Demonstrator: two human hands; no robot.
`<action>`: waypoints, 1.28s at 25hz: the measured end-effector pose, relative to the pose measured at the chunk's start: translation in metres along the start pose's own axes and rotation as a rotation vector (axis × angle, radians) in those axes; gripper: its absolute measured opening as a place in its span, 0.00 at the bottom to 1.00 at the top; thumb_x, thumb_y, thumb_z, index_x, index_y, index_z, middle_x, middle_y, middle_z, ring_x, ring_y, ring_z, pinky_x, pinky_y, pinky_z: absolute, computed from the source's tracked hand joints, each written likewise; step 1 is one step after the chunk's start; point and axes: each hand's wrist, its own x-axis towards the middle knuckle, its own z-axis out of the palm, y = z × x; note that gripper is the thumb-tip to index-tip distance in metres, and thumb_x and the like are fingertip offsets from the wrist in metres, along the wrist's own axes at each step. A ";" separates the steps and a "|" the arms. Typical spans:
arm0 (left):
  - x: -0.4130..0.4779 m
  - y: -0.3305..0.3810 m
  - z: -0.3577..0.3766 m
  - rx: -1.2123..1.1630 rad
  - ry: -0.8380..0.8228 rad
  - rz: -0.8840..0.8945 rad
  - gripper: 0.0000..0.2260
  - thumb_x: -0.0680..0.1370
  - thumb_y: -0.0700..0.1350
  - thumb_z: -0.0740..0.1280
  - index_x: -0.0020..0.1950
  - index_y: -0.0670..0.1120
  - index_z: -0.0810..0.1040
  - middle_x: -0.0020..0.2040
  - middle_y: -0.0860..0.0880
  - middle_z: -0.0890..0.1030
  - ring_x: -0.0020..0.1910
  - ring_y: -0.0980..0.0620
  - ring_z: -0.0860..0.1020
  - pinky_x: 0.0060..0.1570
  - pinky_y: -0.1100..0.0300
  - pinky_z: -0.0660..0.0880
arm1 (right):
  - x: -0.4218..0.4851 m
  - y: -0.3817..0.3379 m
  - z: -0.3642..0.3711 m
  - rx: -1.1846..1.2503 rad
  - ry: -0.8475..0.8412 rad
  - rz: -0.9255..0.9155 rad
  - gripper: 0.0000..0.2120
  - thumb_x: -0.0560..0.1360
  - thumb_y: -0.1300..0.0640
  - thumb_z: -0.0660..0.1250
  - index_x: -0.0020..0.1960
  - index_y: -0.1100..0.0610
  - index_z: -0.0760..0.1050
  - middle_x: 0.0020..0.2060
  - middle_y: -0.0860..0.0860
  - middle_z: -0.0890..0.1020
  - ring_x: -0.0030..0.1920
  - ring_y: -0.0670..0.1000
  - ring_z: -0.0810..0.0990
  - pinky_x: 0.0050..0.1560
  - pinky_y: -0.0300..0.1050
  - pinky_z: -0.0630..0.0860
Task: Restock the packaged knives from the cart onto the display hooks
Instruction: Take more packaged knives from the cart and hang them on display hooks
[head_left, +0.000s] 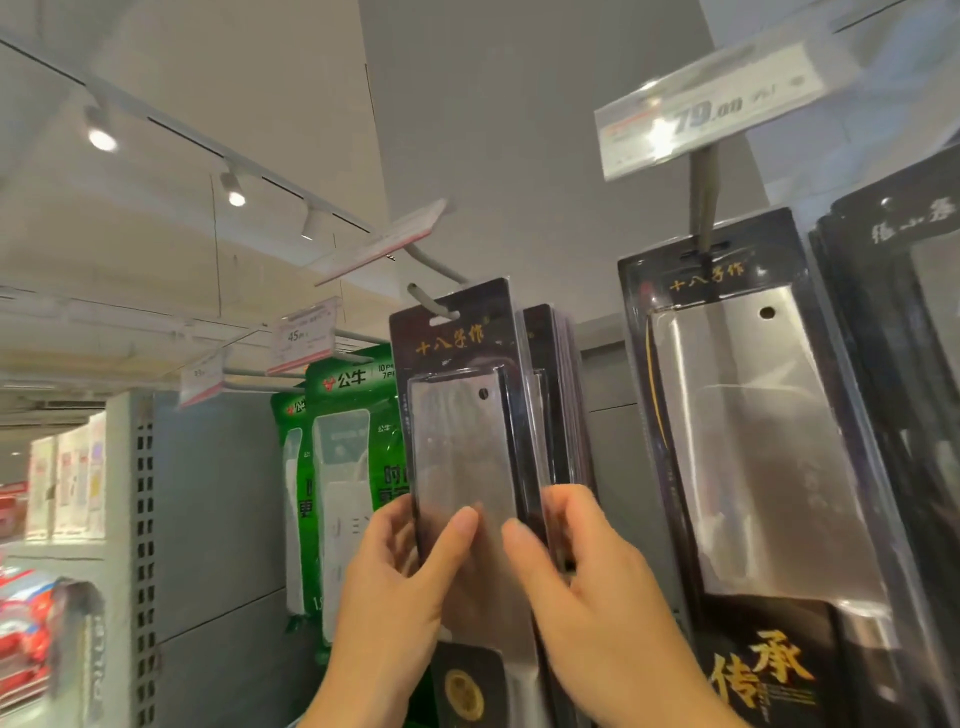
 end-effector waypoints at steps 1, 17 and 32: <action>0.003 -0.002 -0.004 -0.034 -0.018 -0.020 0.33 0.58 0.71 0.70 0.60 0.61 0.73 0.55 0.66 0.79 0.51 0.70 0.78 0.49 0.71 0.74 | 0.002 0.002 -0.005 0.027 0.061 -0.025 0.07 0.79 0.38 0.60 0.49 0.37 0.74 0.45 0.33 0.80 0.47 0.33 0.78 0.44 0.26 0.71; 0.027 -0.003 -0.014 -0.474 -0.227 -0.308 0.34 0.76 0.71 0.51 0.59 0.47 0.82 0.58 0.44 0.84 0.55 0.49 0.83 0.52 0.51 0.74 | 0.041 0.026 -0.001 0.396 0.054 0.248 0.12 0.82 0.58 0.67 0.64 0.51 0.73 0.53 0.50 0.87 0.53 0.51 0.86 0.61 0.57 0.81; 0.034 -0.009 -0.028 -0.468 -0.267 -0.298 0.40 0.73 0.74 0.52 0.67 0.43 0.77 0.61 0.44 0.82 0.59 0.48 0.82 0.54 0.51 0.78 | 0.037 0.036 -0.026 0.295 0.198 0.106 0.12 0.85 0.50 0.59 0.60 0.40 0.80 0.55 0.40 0.84 0.59 0.42 0.80 0.68 0.53 0.74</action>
